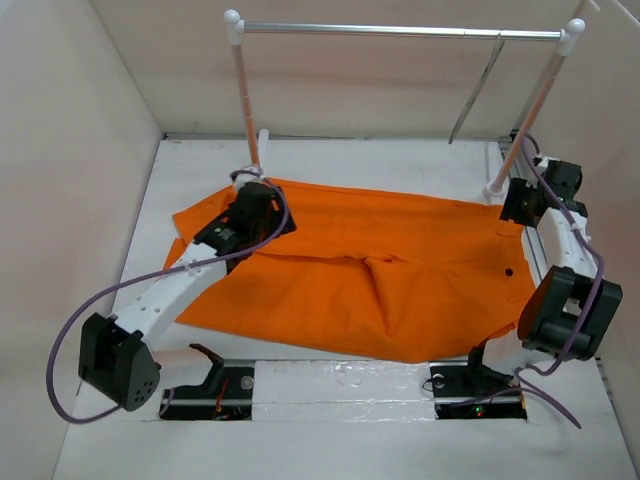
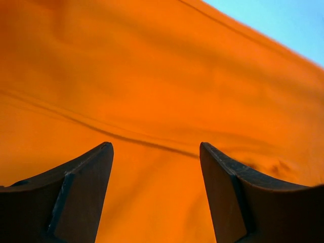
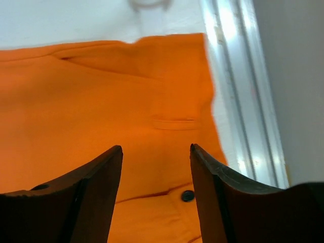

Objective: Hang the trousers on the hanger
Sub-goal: Flatten out the trousers at the center of the board.

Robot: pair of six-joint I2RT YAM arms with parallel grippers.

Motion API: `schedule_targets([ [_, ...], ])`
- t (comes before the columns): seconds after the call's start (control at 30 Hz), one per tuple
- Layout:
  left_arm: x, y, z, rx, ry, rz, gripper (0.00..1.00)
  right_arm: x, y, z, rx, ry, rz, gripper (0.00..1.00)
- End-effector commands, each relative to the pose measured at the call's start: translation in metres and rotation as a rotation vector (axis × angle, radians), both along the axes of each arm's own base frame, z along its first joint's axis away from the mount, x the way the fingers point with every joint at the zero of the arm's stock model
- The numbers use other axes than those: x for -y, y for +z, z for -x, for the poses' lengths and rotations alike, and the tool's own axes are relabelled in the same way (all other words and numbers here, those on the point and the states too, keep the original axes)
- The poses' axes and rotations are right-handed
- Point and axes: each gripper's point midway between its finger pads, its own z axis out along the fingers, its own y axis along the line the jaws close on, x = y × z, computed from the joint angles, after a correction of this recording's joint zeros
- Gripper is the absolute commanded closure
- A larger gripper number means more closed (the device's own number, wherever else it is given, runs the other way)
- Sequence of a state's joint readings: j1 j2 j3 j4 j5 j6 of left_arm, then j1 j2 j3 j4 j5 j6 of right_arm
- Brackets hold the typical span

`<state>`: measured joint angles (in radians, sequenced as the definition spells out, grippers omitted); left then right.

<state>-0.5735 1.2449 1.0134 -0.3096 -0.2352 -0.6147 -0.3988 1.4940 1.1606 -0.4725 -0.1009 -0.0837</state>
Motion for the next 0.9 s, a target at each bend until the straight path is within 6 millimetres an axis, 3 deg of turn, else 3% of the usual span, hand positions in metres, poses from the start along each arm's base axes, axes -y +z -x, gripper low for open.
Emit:
schedule_targets([
  [0.0,-0.063,0.004,-0.007,0.019,0.188,0.020,0.35,-0.052,0.036,-0.001,0.116,0.150,0.007,0.39],
  [0.03,-0.078,0.008,-0.008,0.036,0.230,0.040,0.36,-0.068,0.041,0.000,0.150,0.187,-0.001,0.43],
  [0.07,-0.107,0.000,-0.011,0.015,0.301,0.060,0.36,-0.110,0.025,0.007,0.144,0.306,-0.052,0.64],
  [0.13,-0.132,-0.004,-0.013,0.007,0.355,0.094,0.37,-0.161,0.038,0.016,0.244,0.446,-0.083,0.97],
  [0.17,-0.144,-0.012,-0.012,-0.010,0.378,0.104,0.38,-0.186,0.023,0.029,0.220,0.506,-0.118,1.00],
  [0.2,-0.163,-0.018,-0.012,-0.028,0.422,0.118,0.39,-0.232,0.021,0.042,0.220,0.641,-0.144,1.00],
  [0.27,-0.180,-0.037,-0.006,-0.095,0.473,0.094,0.46,-0.272,0.024,0.061,0.237,0.747,-0.164,1.00],
  [0.3,-0.193,-0.043,-0.004,-0.115,0.514,0.084,0.48,-0.305,0.021,0.080,0.223,0.850,-0.168,1.00],
  [0.33,-0.199,-0.053,-0.001,-0.150,0.533,0.077,0.58,-0.316,0.019,0.089,0.211,0.886,-0.163,1.00],
  [0.37,-0.204,-0.061,0.004,-0.173,0.547,0.075,0.65,-0.326,0.017,0.095,0.207,0.914,-0.147,0.92],
  [0.43,-0.219,-0.070,0.008,-0.199,0.610,0.094,0.71,-0.351,0.011,0.115,0.197,1.000,-0.134,0.81],
  [0.5,-0.228,-0.076,0.010,-0.207,0.657,0.131,0.69,-0.361,0.004,0.124,0.177,1.007,-0.152,0.64],
  [0.57,-0.245,-0.079,0.008,-0.191,0.720,0.158,0.56,-0.375,-0.006,0.135,0.161,1.073,-0.180,0.58],
  [0.63,-0.251,-0.085,0.002,-0.193,0.735,0.180,0.49,-0.391,-0.013,0.150,0.144,1.142,-0.204,0.57],
  [0.7,-0.254,-0.086,-0.009,-0.197,0.736,0.182,0.49,-0.399,-0.021,0.158,0.120,1.174,-0.204,0.57],
  [0.83,-0.251,-0.109,-0.028,-0.270,0.721,0.220,0.49,-0.410,-0.026,0.169,0.102,1.228,-0.207,0.57],
  [0.87,-0.256,-0.102,-0.038,-0.248,0.725,0.214,0.49,-0.411,-0.024,0.169,0.104,1.235,-0.207,0.57],
])
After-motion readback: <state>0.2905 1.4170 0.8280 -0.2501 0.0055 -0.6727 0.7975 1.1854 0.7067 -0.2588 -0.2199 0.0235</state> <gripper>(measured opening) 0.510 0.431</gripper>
